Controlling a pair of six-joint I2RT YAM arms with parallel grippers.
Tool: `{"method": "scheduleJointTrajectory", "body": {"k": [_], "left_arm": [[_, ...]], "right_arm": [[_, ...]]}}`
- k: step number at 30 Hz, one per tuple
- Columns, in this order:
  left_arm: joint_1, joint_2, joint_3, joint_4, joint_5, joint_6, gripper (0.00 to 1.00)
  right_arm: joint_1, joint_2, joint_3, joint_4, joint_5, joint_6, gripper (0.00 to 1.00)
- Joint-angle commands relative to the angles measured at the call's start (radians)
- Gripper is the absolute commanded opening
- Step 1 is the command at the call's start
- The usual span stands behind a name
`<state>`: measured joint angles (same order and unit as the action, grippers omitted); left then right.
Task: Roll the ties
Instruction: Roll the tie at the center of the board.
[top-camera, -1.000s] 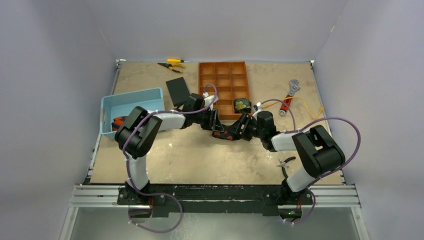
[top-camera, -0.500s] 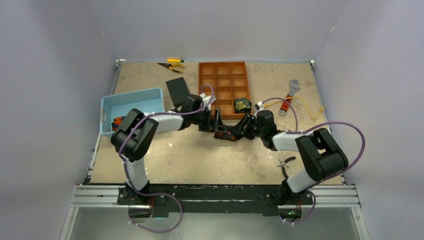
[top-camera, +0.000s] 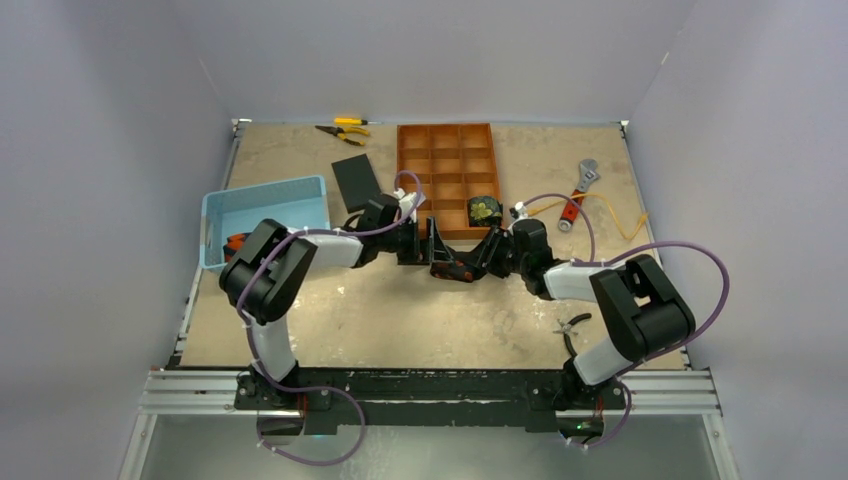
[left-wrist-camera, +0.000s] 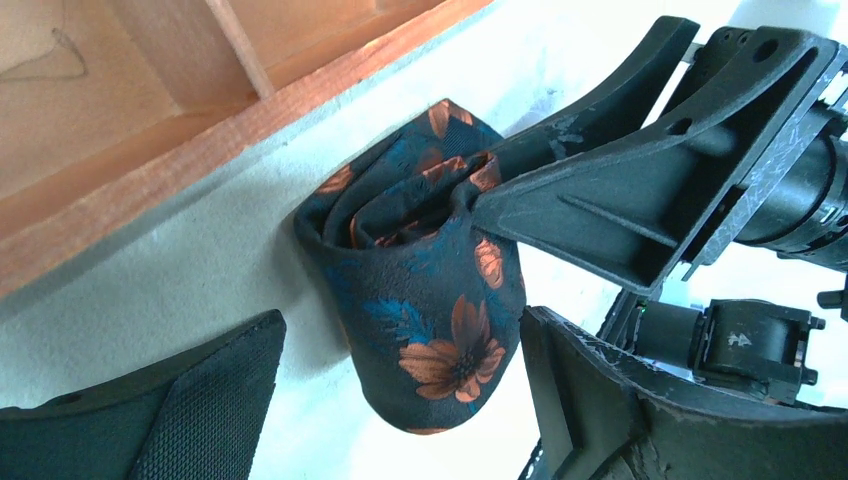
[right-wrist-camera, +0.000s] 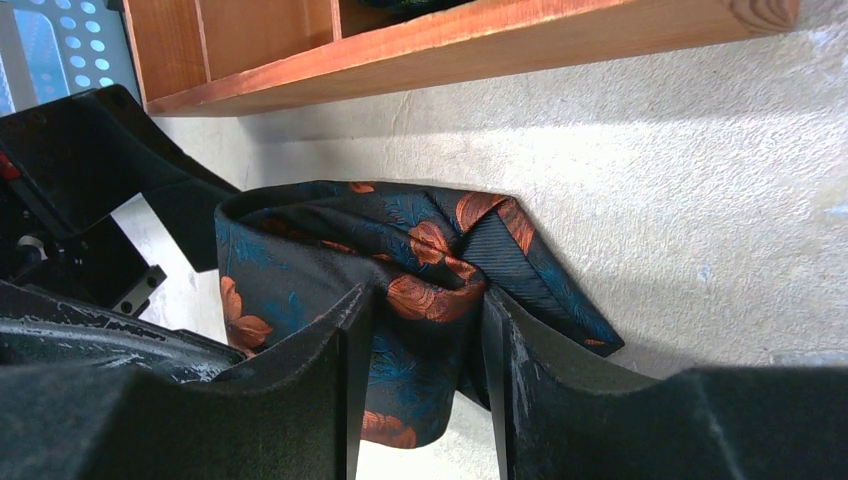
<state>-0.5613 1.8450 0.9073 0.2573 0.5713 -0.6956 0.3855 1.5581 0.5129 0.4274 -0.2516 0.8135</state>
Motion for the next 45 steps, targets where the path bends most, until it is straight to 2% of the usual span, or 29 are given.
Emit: {"method": "scheduleJointTrajectory", "body": {"k": [1,5,21,23,27,29,32,36,39,45], "left_arm": [[0.005,0.063,0.041,-0.007,-0.009,-0.003,0.87],[0.0,0.088,0.061,-0.027,-0.007,-0.018,0.84],[-0.058,0.168,0.074,0.012,0.056,-0.05,0.47],[-0.059,0.173,0.076,0.005,0.057,-0.05,0.48],[-0.06,0.169,0.071,-0.02,0.045,-0.051,0.72],[-0.06,0.162,0.063,-0.013,0.045,-0.062,0.77],[-0.06,0.158,0.045,0.026,0.054,-0.101,0.77],[-0.064,0.167,0.012,0.09,0.048,-0.184,0.64],[-0.065,0.157,-0.032,0.162,0.026,-0.284,0.6],[-0.071,0.068,-0.113,0.184,-0.11,-0.405,0.71]], "right_arm": [[-0.004,0.012,0.01,-0.001,0.056,-0.053,0.46],[-0.004,0.0,0.007,0.004,0.085,-0.07,0.46],[-0.004,0.018,0.001,0.026,0.084,-0.071,0.46],[-0.005,0.017,-0.001,0.027,0.084,-0.071,0.46],[-0.004,0.017,-0.004,0.029,0.086,-0.073,0.46],[-0.004,0.017,-0.004,0.032,0.089,-0.074,0.46],[-0.005,0.013,-0.006,0.034,0.095,-0.074,0.46],[-0.004,0.005,-0.019,0.047,0.104,-0.067,0.46],[-0.004,-0.001,-0.031,0.064,0.11,-0.064,0.46],[-0.002,0.005,-0.039,0.076,0.109,-0.061,0.45]]}}
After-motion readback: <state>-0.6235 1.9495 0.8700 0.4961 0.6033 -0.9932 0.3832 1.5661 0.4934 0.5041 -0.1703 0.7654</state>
